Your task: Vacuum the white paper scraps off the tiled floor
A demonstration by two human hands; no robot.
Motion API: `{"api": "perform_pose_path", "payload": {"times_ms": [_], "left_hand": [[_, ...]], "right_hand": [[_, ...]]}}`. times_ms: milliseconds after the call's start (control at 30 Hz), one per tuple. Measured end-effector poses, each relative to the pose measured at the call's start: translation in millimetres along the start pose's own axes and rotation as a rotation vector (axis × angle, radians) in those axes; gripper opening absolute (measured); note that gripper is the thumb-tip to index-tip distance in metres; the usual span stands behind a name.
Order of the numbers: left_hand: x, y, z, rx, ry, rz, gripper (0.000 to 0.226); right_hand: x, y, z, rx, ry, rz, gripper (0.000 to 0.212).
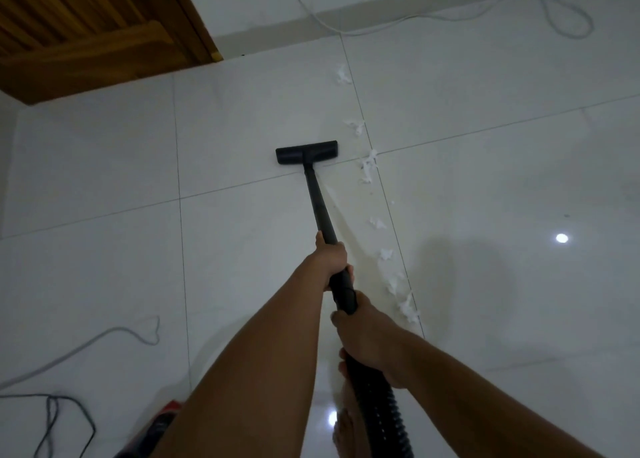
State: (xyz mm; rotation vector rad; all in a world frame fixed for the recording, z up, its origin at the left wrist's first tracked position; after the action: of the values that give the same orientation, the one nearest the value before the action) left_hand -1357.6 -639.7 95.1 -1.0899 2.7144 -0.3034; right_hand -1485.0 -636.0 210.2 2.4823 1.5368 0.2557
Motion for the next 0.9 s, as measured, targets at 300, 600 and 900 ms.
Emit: {"api": "perform_pose_path", "payload": {"times_ms": [300,600,900], "left_hand": [[8,99,-45,-0.008,0.020,0.014,0.067],[27,183,-65,-0.020,0.057,-0.025,0.069],[43,225,-72,-0.009,0.018,0.001,0.065]], "right_hand": [[26,-100,-23,-0.086,-0.076,-0.136,0.041],[38,-185,-48,-0.046,-0.069,-0.075,0.047],[36,-231,-51,-0.086,-0.074,-0.136,0.051]]}}
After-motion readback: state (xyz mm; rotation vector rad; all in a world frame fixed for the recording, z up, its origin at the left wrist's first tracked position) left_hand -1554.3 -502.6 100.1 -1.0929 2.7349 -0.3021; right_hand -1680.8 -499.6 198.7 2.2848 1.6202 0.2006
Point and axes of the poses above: each hand's wrist, its own z-axis towards the middle knuckle, its own x-axis out of the palm, y = z × x, the point moved 1 cm from there along z, towards the middle knuckle, and after that the axes turned 1 degree about -z, right-handed, at the moved point
